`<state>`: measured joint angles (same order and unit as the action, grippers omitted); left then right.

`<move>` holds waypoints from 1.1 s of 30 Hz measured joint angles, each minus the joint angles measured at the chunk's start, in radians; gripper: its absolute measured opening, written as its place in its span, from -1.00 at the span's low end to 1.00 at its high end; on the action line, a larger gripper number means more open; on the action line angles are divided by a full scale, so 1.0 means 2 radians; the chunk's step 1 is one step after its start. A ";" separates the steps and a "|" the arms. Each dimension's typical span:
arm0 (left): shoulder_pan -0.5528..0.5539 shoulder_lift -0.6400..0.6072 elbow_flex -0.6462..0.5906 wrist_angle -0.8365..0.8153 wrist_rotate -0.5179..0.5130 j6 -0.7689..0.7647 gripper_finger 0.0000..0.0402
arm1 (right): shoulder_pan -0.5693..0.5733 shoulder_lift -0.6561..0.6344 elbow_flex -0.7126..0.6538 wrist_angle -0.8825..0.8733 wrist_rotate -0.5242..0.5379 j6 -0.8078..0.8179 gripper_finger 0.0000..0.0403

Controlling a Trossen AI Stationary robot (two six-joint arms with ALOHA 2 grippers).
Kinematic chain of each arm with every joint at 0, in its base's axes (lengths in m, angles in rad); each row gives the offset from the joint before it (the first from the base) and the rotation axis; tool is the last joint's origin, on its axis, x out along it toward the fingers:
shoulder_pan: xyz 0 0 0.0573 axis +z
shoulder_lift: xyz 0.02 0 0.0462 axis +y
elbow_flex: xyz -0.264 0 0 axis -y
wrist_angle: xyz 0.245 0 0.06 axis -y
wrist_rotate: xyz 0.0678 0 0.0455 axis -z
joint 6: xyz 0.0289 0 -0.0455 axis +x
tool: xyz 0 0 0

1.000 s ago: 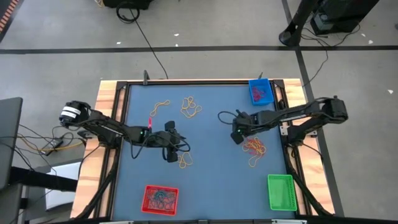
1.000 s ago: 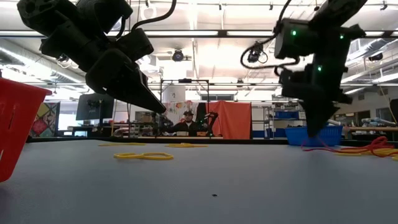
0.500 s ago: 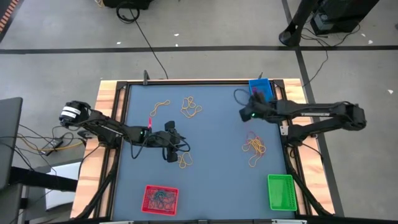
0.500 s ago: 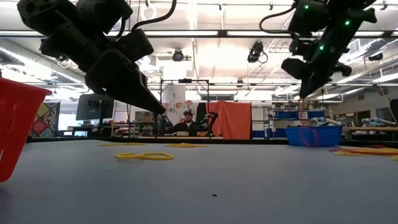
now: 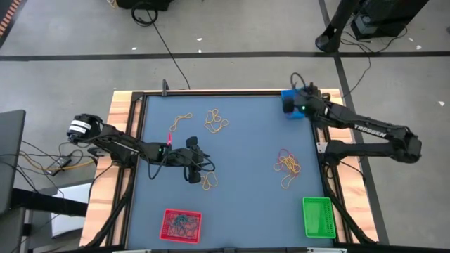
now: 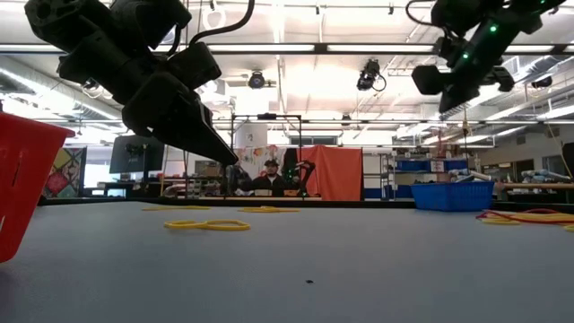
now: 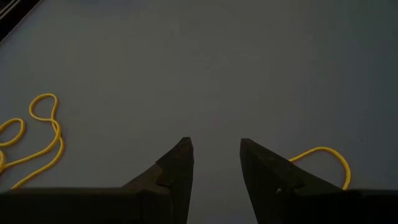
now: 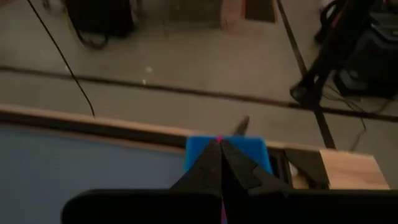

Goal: Sort rubber bands into baskets
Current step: Put the red rubber band into the blue bin

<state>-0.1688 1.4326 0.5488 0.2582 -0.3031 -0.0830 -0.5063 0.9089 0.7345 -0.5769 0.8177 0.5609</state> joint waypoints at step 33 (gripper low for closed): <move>0.000 0.000 0.000 -0.014 0.000 -0.002 -0.31 | -0.082 0.101 0.000 -0.053 -0.099 0.014 -0.78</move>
<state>-0.1692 1.4326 0.5488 0.2295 -0.3031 -0.0870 -0.6705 1.1113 0.7353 -0.6833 0.6201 0.5894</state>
